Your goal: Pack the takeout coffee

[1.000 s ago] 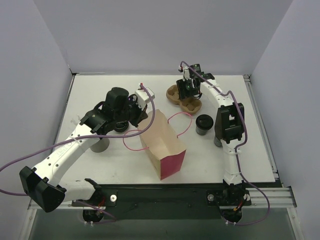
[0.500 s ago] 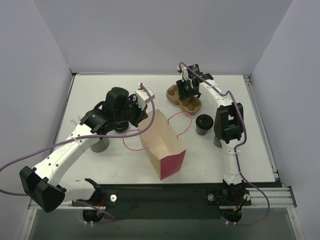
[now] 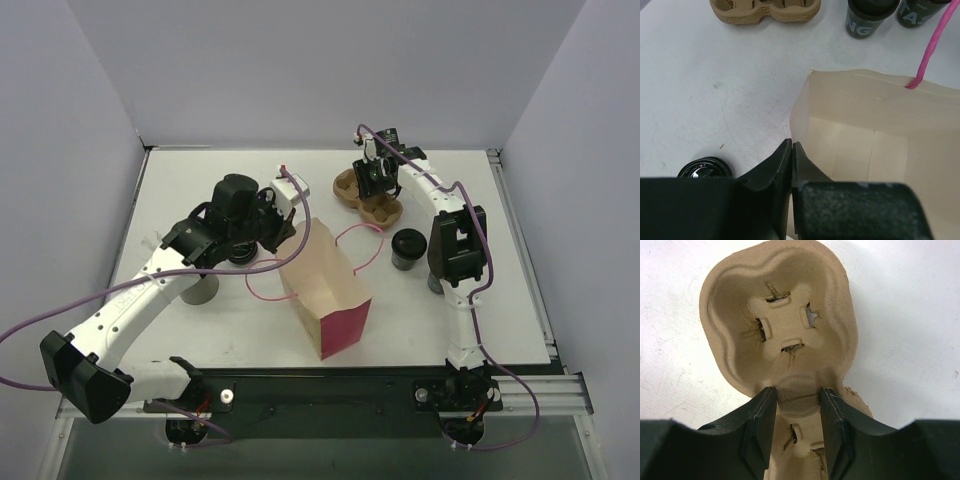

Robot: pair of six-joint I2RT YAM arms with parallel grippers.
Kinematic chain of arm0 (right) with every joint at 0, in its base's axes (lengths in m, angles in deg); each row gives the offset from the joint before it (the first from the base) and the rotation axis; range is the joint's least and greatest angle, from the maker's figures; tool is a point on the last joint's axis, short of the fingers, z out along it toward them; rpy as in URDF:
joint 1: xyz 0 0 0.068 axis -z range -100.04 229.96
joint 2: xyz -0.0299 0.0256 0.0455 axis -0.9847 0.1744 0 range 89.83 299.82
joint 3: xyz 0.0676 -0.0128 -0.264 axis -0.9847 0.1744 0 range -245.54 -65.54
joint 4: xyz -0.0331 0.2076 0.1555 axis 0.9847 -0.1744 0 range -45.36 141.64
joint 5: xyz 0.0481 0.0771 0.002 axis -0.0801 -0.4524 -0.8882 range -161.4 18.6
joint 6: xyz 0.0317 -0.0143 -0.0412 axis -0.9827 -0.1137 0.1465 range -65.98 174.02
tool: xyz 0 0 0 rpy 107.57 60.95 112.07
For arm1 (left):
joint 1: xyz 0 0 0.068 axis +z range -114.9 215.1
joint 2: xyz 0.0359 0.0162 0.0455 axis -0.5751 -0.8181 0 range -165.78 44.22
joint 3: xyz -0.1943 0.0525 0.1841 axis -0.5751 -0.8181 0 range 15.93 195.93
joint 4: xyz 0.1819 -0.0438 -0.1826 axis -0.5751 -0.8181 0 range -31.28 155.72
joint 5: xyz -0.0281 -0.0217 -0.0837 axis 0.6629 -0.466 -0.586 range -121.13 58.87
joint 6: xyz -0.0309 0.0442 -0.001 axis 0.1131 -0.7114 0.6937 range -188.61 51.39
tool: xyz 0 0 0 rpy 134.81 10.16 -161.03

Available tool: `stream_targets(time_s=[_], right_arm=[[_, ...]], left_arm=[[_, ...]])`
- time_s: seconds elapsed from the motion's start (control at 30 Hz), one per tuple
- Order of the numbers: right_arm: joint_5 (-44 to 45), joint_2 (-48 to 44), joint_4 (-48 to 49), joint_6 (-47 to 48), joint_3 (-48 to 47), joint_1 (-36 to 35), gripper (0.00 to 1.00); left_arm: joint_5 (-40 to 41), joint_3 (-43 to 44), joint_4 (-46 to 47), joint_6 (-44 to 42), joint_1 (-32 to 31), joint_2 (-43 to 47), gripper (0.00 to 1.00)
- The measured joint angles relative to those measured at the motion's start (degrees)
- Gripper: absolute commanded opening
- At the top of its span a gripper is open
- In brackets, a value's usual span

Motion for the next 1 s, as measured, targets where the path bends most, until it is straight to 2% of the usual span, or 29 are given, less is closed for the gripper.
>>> stream_targets(time_s=[0.2,0.27,0.43,0.77,1.0], right_arm=[[0.0,-0.2,-0.1,-0.3,0.0,0.0,0.29],[0.0,-0.3,-0.1,-0.6,-0.1,0.0,0.29],[0.0,-0.8,-0.1,-1.6,-0.5,0.0,0.29],[0.5,-1.7,0.4,-2.4,0.0,0.2,0.29],[3.5,-1.8,0.8,-7.4,2.8,1.2,0.3]], left_arm=[[1.9,0.0,0.3,0.7,0.0,-0.3,0.37],[2.7,0.0,0.3,1.0,0.0,-0.5,0.41],[4.7,0.3,0.2,1.4,0.0,-1.0,0.46],[9.2,4.1,-1.4,2.1,0.0,-2.7,0.48],[10.6,4.3,-1.4,2.6,0.0,-2.6,0.52]])
